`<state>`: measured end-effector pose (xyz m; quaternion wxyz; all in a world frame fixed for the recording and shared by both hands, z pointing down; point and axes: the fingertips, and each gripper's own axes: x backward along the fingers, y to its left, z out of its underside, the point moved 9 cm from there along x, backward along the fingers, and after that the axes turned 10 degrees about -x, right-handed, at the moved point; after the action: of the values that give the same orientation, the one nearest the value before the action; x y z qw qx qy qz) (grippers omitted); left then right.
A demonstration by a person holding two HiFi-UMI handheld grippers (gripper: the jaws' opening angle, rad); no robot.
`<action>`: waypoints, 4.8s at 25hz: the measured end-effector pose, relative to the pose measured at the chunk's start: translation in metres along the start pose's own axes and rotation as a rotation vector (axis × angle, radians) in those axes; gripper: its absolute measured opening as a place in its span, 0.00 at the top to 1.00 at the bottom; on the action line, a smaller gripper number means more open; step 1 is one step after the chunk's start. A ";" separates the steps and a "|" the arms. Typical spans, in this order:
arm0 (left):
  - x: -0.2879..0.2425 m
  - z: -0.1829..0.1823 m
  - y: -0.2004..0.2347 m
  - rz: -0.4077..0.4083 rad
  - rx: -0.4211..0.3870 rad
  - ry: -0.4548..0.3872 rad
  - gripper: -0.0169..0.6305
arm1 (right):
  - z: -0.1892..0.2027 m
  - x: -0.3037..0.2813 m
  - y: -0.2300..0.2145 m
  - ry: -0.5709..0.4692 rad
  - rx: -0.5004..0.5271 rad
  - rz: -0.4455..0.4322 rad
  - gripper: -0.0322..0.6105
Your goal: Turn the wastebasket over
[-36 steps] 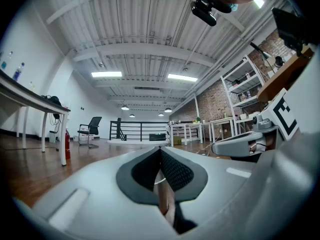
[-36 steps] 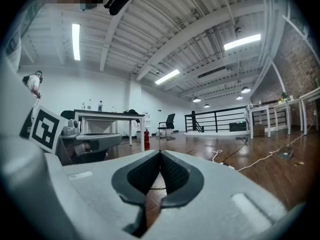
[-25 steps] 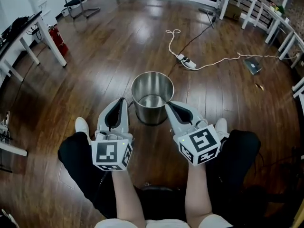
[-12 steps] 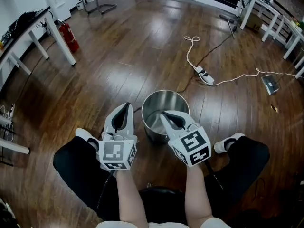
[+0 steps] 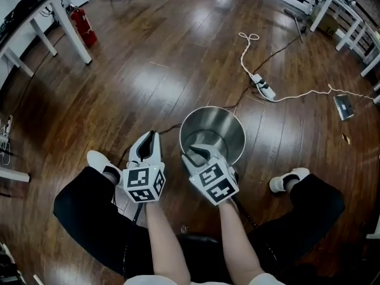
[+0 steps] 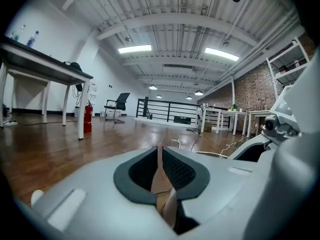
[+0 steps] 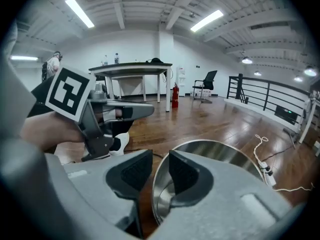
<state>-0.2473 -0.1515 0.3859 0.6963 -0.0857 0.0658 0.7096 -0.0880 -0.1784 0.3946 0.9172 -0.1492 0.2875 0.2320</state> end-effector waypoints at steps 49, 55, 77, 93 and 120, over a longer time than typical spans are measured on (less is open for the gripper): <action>-0.003 0.058 -0.024 0.056 0.131 0.179 0.51 | 0.132 0.125 -0.169 -0.293 -0.632 0.227 0.83; -0.010 0.069 -0.057 0.167 0.088 0.240 0.51 | 0.190 0.138 -0.204 -0.195 -0.765 0.340 0.80; -0.051 0.113 -0.121 0.273 0.220 0.203 0.78 | 0.209 0.141 -0.186 -0.148 -0.760 0.491 0.78; -0.028 0.036 -0.075 0.211 0.063 0.186 0.86 | 0.188 0.101 -0.170 -0.175 -0.777 0.257 0.84; -0.005 0.053 -0.273 0.615 -0.832 0.045 0.57 | 0.282 0.039 -0.136 -0.149 -0.889 0.446 0.64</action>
<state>0.0237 -0.1391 0.4459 0.3612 -0.3472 -0.1847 0.8455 0.1391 -0.1652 0.6129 0.7110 -0.4436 0.1193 0.5323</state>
